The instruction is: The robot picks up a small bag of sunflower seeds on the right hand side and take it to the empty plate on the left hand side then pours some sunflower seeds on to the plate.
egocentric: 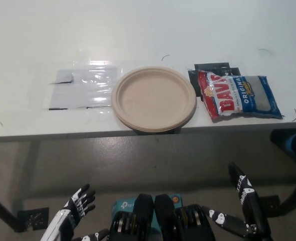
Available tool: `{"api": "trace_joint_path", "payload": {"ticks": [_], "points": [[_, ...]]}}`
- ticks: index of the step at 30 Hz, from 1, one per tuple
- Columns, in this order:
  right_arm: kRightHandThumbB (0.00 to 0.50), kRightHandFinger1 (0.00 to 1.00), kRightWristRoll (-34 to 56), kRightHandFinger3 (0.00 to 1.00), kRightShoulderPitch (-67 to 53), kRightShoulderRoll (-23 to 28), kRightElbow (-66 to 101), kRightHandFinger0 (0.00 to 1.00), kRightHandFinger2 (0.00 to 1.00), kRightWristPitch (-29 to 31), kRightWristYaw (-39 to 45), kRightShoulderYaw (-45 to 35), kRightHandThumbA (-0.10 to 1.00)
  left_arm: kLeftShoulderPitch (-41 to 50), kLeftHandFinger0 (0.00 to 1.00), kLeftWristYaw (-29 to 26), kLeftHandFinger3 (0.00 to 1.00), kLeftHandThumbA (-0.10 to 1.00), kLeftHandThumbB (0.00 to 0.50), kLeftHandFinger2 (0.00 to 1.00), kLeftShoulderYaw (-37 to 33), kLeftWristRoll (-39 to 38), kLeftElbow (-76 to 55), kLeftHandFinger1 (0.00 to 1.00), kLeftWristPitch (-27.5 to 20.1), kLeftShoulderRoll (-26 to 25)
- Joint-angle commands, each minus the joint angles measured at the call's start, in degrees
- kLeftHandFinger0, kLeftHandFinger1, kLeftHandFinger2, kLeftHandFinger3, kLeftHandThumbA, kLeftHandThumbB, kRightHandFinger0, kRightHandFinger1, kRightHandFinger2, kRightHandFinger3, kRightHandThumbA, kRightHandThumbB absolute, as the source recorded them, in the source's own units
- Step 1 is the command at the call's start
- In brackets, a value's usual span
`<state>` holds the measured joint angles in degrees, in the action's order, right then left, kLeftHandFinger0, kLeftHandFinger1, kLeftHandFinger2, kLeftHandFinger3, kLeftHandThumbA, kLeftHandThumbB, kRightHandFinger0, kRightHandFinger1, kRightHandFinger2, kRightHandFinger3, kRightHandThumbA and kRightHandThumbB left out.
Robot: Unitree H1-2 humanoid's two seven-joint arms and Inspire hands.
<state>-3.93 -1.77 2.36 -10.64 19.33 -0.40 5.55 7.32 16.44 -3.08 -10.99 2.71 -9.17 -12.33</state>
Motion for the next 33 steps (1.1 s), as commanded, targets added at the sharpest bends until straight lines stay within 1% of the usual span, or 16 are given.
{"api": "trace_joint_path", "payload": {"ticks": [1,2,4,5,9,10,12,14,15,16,18,20,23,26,30,33], "points": [[0.149,1.0,0.95,1.0,1.46,-0.88,1.36,1.0,1.0,1.95,0.57,-0.06,0.99,-0.04,1.0,0.85,1.0,1.0,0.388,1.0,1.28,-2.25,-1.89,1.0,-1.45,-0.15],[0.162,1.0,0.93,1.0,1.36,-1.03,1.31,1.0,1.0,2.05,0.51,-0.02,1.0,0.24,1.0,0.96,1.0,1.0,0.401,1.0,1.43,-2.5,-1.99,1.0,-1.44,-0.15],[0.16,1.0,0.37,1.0,1.02,-1.36,1.35,1.0,1.0,2.98,0.15,0.13,1.0,1.2,1.0,0.97,1.0,1.0,0.413,1.0,1.87,-2.82,-2.43,1.0,-1.81,-0.05],[0.152,1.0,-0.96,1.0,0.91,-1.4,1.95,1.0,1.0,4.34,-0.76,-0.05,1.0,1.39,1.0,0.71,1.0,1.0,0.398,1.0,2.11,-2.66,-2.3,1.0,-2.43,0.21],[0.117,1.0,-7.22,1.0,0.48,-1.41,5.36,1.0,1.0,5.83,-4.41,-1.01,1.0,1.52,1.0,0.03,1.0,1.0,0.401,1.0,2.61,-1.81,-2.12,1.0,-3.61,0.91],[0.149,1.0,-11.06,1.0,0.4,-1.45,8.79,1.0,1.0,5.06,-6.34,-1.9,1.0,1.67,1.0,-0.66,1.0,1.0,0.4,1.0,2.72,-1.16,-2.69,1.0,-3.49,1.32],[0.167,1.0,-13.5,1.0,0.65,-1.12,11.23,1.0,1.0,5.68,-7.19,-2.48,1.0,1.73,1.0,-0.82,1.0,1.0,0.395,1.0,2.85,-0.64,-2.98,1.0,-3.73,1.58],[0.212,1.0,-14.03,1.0,1.24,-0.15,16.21,1.0,1.0,3.34,-5.73,-2.72,1.0,2.01,1.0,-0.73,1.0,1.0,0.371,1.0,3.07,-0.59,-3.31,1.0,-4.26,1.73],[0.243,1.0,-22.86,1.0,2.47,0.78,20.46,1.0,1.0,0.54,-7.53,-3.89,1.0,2.12,1.0,-0.81,1.0,1.0,0.368,1.0,3.31,-0.41,-3.5,1.0,-4.35,1.84],[0.239,1.0,-27.02,1.0,3.24,1.66,22.54,1.0,1.0,-0.51,-7.84,-4.34,1.0,2.28,1.0,-1.03,1.0,1.0,0.366,1.0,3.49,-0.09,-3.8,1.0,-4.19,1.9],[0.242,1.0,-24.99,1.0,5.53,3.87,25.06,1.0,1.0,-1.9,-5.06,-5.0,1.0,2.35,1.0,-1.01,1.0,1.0,0.345,1.0,3.65,-0.01,-4.04,1.0,-4.24,1.82],[0.286,1.0,-24.13,1.0,8.98,6.56,27.14,1.0,1.0,-6.13,-1.92,-5.83,0.98,2.32,1.0,-0.8,1.0,1.0,0.324,1.0,3.76,-0.17,-3.82,1.0,-4.37,1.86],[0.336,1.0,-25.77,1.0,13.73,10.35,26.11,1.0,1.0,-10.25,0.4,-6.57,0.99,2.12,1.0,-0.69,1.0,1.0,0.334,1.0,3.91,-0.2,-3.38,1.0,-4.29,1.95],[0.334,1.0,-26.67,1.0,17.25,14.53,24.24,1.0,1.0,-13.39,2.71,-6.15,0.95,2.13,1.0,-0.89,1.0,1.0,0.343,1.0,4.03,0.09,-3.42,1.0,-3.92,1.95],[0.32,1.0,-28.14,1.0,20.65,18.18,22.09,1.0,1.0,-16.24,4.32,-5.15,0.85,1.96,1.0,-0.97,1.0,1.0,0.341,1.0,4.29,0.04,-3.33,1.0,-4.1,2.02],[0.312,1.0,-30.09,1.0,22.83,20.33,19.61,1.0,1.0,-16.95,4.52,-4.54,0.82,1.94,1.0,-0.73,1.0,1.0,0.347,1.0,4.32,-0.13,-3.04,1.0,-3.83,1.92]]}}
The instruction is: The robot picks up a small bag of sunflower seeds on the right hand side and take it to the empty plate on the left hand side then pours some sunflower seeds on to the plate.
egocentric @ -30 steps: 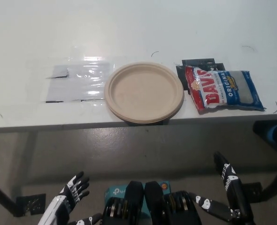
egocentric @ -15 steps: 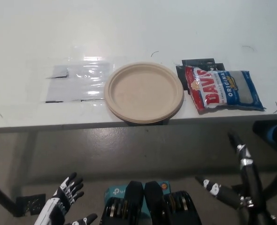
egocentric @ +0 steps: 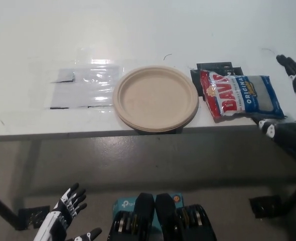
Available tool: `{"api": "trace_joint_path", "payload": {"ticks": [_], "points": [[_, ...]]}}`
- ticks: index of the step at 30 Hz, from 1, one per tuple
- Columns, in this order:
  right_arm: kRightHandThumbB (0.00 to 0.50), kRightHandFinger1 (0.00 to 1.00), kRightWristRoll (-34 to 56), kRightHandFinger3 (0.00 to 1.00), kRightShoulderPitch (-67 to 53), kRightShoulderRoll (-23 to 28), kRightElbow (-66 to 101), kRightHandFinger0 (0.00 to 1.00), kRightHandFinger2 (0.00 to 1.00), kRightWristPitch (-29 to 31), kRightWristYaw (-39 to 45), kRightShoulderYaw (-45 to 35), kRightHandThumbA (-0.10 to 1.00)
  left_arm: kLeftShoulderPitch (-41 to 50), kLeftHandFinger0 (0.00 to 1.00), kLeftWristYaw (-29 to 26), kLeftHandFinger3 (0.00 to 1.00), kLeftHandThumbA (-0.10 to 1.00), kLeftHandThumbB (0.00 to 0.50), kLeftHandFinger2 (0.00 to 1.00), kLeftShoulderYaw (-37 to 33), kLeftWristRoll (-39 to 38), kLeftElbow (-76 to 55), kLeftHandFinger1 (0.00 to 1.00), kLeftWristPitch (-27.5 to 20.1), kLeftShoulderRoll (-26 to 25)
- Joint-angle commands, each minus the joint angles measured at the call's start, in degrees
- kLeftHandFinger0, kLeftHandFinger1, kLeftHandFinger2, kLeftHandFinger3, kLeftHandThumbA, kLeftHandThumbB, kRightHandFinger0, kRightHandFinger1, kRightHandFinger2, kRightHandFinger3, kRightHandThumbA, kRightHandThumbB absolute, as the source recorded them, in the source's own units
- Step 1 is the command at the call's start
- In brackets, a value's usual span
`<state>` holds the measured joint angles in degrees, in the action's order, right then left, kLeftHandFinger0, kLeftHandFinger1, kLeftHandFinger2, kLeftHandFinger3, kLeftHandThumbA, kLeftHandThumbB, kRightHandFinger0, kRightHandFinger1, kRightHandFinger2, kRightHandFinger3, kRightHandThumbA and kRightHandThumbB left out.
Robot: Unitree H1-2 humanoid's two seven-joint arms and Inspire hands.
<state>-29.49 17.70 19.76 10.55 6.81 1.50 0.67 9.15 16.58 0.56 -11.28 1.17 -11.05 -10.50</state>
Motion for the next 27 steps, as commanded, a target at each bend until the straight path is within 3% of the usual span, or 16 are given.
{"api": "trace_joint_path", "payload": {"ticks": [1,4,17,25,27], "points": [[0.312,1.0,-5.05,1.0,3.97,3.42,-2.29,1.0,1.0,-4.7,2.51,0.59,0.82,0.12,1.0,-0.83,1.0,1.0,0.349,1.0,0.68,0.13,-1.47,1.0,-1.83,0.09],[0.31,1.0,-5.15,1.0,5.76,4.28,-4.74,1.0,1.0,-5.04,2.5,0.95,0.78,0.24,1.0,-1.15,1.0,1.0,0.361,1.0,0.71,0.53,-1.73,1.0,-1.48,0.2],[0.323,1.0,-8.01,1.0,10.43,5.4,-13.59,1.0,1.0,-5.74,1.75,4.42,0.8,0.41,1.0,-1.34,1.0,1.0,0.367,1.0,0.82,1.33,-2.08,1.0,-0.81,0.22],[0.319,1.0,-6.1,1.0,11.68,5.1,-16.51,1.0,1.0,-4.33,2.47,5.22,0.78,0.39,1.0,-1.47,1.0,1.0,0.352,1.0,0.88,1.74,-2.86,1.0,0.13,0.23],[0.326,1.0,-6.94,1.0,12.07,5.05,-17.31,1.0,1.0,-4.69,2.53,5.9,0.8,0.42,1.0,-1.38,1.0,1.0,0.37,1.0,0.97,1.65,-2.4,1.0,-0.09,0.22]]}}
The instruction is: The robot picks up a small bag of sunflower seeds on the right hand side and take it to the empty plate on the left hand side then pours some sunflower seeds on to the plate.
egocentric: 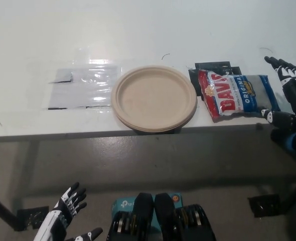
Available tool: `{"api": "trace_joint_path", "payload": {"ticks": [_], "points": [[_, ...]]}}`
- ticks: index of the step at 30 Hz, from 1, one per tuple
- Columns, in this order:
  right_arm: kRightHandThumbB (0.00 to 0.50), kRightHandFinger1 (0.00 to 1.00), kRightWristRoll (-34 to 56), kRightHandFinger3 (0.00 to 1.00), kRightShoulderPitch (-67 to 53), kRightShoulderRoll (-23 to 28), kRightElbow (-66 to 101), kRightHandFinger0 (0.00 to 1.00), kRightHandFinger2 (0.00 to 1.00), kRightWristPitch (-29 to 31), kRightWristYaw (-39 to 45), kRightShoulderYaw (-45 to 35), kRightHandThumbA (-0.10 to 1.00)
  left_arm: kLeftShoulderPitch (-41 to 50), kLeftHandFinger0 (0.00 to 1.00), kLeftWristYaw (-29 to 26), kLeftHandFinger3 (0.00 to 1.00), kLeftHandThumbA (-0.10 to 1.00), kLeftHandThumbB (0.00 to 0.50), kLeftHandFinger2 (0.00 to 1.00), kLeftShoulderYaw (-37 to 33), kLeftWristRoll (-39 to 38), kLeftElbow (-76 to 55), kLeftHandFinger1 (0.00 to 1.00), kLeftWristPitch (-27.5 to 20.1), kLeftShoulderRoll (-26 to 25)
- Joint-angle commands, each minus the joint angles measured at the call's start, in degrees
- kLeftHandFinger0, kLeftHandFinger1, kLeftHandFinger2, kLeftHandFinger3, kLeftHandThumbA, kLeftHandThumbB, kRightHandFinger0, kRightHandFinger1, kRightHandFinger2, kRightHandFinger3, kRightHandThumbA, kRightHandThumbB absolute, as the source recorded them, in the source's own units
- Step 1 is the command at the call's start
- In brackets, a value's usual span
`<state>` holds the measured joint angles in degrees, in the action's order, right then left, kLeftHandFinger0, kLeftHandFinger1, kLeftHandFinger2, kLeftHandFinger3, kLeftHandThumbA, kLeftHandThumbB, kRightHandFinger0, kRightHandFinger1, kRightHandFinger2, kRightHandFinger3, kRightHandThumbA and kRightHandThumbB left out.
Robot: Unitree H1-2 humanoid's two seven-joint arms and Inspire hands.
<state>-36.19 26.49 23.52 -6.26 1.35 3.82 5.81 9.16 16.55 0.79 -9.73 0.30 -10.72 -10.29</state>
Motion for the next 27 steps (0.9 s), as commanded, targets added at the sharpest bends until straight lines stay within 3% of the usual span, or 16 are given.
{"api": "trace_joint_path", "payload": {"ticks": [1,8,27], "points": [[0.325,1.0,-0.14,1.0,3.6,1.27,-1.25,1.0,1.0,0.78,0.2,0.97,0.81,0.4,1.0,-1.26,1.0,1.0,0.369,1.0,0.67,0.17,-1.58,1.0,-0.44,-0.04],[0.335,1.0,0.82,1.0,5.27,1.38,-4.22,1.0,1.0,0.73,-0.07,1.45,0.88,0.27,1.0,-1.02,1.0,1.0,0.354,1.0,0.69,0.02,-1.2,1.0,-0.86,-0.09],[0.325,1.0,1.31,1.0,8.89,0.33,-9.78,1.0,1.0,1.78,-1.73,2.4,0.84,0.57,1.0,-0.94,1.0,1.0,0.355,1.0,0.91,0.1,-1.78,1.0,-0.64,-0.14]]}}
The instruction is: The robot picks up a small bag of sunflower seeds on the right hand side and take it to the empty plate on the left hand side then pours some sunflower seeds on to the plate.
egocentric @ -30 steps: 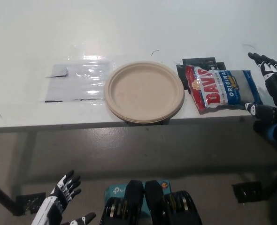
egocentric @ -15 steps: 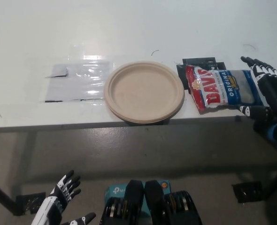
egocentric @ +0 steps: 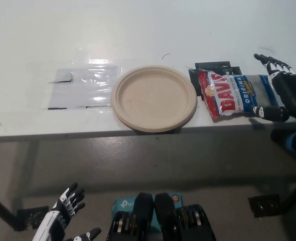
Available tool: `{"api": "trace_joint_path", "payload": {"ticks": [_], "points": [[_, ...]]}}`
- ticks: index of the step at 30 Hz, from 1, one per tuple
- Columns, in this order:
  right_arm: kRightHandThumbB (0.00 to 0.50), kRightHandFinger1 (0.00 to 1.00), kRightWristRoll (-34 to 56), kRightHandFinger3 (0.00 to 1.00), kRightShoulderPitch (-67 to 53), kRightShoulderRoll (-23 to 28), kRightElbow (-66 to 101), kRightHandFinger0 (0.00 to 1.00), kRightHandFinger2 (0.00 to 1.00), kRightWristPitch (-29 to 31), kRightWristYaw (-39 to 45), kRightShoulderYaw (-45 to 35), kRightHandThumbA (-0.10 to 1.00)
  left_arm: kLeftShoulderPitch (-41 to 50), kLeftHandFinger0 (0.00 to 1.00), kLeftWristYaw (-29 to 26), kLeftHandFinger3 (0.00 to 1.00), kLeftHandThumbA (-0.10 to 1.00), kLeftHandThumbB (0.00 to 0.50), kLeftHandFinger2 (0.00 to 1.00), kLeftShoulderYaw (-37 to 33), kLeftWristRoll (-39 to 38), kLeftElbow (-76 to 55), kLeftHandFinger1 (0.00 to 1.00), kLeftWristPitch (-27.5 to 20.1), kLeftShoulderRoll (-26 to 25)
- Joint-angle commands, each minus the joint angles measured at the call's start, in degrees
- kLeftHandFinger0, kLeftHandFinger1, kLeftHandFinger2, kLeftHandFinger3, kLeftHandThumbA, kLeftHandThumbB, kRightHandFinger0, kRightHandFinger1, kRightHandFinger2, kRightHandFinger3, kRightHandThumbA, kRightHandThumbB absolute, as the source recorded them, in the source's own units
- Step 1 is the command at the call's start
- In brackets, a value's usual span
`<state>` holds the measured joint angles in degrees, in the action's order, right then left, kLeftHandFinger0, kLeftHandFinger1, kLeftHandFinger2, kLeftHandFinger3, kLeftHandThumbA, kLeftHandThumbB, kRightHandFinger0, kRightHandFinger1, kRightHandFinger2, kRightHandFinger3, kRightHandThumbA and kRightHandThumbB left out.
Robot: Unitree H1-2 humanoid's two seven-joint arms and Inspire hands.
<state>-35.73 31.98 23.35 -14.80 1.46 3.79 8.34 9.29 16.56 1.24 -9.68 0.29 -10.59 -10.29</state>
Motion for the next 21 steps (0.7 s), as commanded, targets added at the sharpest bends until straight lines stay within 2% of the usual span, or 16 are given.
{"api": "trace_joint_path", "payload": {"ticks": [1,8,10,18,21], "points": [[0.334,1.0,0.57,1.0,3.6,0.46,-1.98,1.0,1.0,1.41,-1.88,-0.05,0.86,0.46,1.0,-0.89,1.0,1.0,0.355,1.0,0.43,-0.07,-1.87,1.0,-0.68,-0.13],[0.342,1.0,-0.36,1.0,3.9,0.15,-3.76,1.0,1.0,1.4,-2.77,0.5,0.85,0.7,1.0,-1.09,1.0,1.0,0.344,1.0,0.53,-0.12,-2.15,1.0,-0.46,0.08],[0.351,1.0,-0.98,1.0,3.93,0.24,-3.94,1.0,1.0,1.19,-2.63,0.99,0.87,0.69,1.0,-1.06,1.0,1.0,0.358,1.0,0.49,-0.05,-2.14,1.0,-0.37,0.03],[0.393,1.0,-0.77,1.0,4.16,-0.05,-5.15,1.0,1.0,1.61,-3.11,1.35,0.86,0.57,1.0,-0.73,1.0,1.0,0.346,1.0,0.48,-0.37,-2.0,1.0,-0.82,-0.06],[0.383,1.0,-0.83,1.0,4.4,-0.11,-5.06,1.0,1.0,0.88,-2.62,1.44,0.85,0.62,1.0,-1.14,1.0,1.0,0.353,1.0,0.48,0.07,-2.48,1.0,-0.4,0.08]]}}
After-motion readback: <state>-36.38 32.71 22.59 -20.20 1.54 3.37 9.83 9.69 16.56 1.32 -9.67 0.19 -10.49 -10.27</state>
